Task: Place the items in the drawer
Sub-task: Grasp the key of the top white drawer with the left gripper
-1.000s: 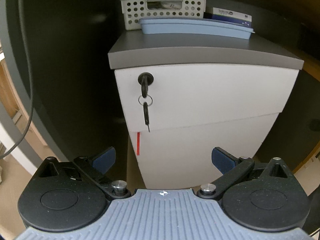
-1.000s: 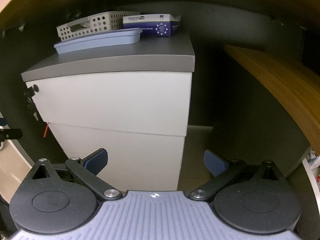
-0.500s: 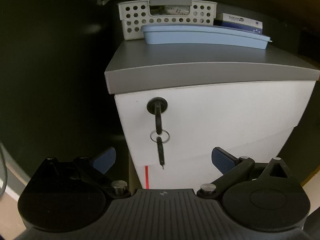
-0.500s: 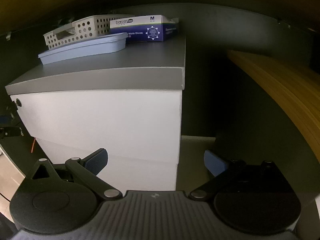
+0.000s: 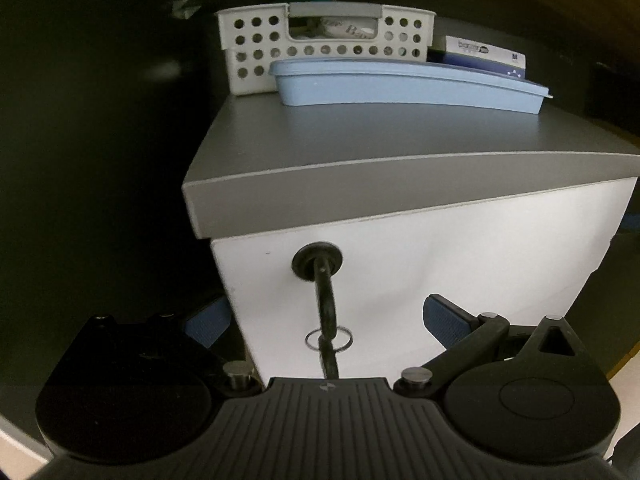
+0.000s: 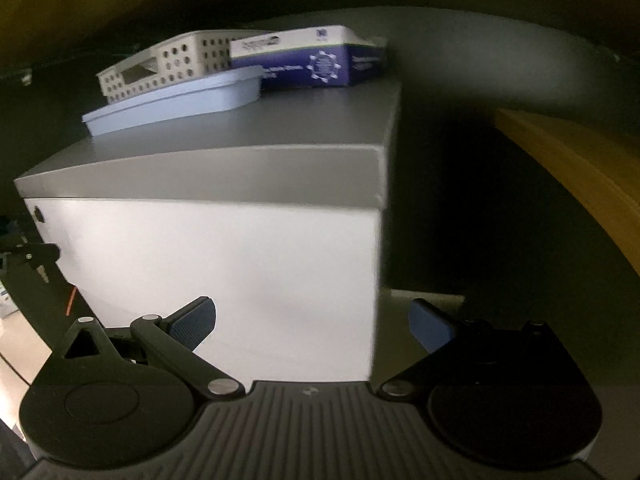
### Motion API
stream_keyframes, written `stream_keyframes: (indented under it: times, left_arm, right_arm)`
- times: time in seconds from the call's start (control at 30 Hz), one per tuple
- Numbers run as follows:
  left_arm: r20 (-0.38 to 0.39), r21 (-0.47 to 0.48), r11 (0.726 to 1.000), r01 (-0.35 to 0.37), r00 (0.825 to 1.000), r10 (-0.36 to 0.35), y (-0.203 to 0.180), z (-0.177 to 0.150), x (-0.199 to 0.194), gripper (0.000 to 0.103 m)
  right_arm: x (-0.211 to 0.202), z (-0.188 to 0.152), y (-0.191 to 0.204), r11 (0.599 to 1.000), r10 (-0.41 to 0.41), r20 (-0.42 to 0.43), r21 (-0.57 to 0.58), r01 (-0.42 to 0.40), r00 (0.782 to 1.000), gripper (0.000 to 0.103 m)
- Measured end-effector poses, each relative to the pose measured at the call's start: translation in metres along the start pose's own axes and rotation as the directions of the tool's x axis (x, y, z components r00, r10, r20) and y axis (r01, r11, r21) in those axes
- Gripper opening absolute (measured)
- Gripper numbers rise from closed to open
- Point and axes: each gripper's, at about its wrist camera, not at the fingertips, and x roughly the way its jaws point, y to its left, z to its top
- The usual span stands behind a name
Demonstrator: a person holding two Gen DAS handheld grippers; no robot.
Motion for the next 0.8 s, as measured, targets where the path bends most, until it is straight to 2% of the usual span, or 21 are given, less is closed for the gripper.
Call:
stream_keyframes:
  times: [0.2, 0.37, 0.5, 0.8]
  left_arm:
    - [0.005, -0.018, 1.000, 0.009, 1.000, -0.009, 0.003, 0.003, 0.004, 0.103]
    - [-0.003, -0.030, 1.000, 0.004, 1.000, -0.004, 0.002, 0.007, 0.008, 0.103]
    - [-0.008, -0.029, 1.000, 0.003, 1.000, -0.003, 0.002, 0.007, 0.009, 0.103]
    - [-0.003, -0.039, 0.999, 0.005, 1.000, -0.005, 0.000, -0.001, -0.002, 0.103]
  right_arm:
    - [0.006, 0.005, 0.006, 0.998, 0.026, 0.006, -0.060, -0.026, 1.000, 0.103]
    - [0.006, 0.006, 0.009, 0.997, 0.046, 0.004, -0.067, -0.046, 0.999, 0.103]
    - [0.006, 0.004, 0.015, 0.996, 0.019, 0.000, -0.089, -0.019, 1.000, 0.103]
    - [-0.009, -0.004, 0.016, 0.997, 0.041, 0.002, -0.067, -0.041, 0.999, 0.103]
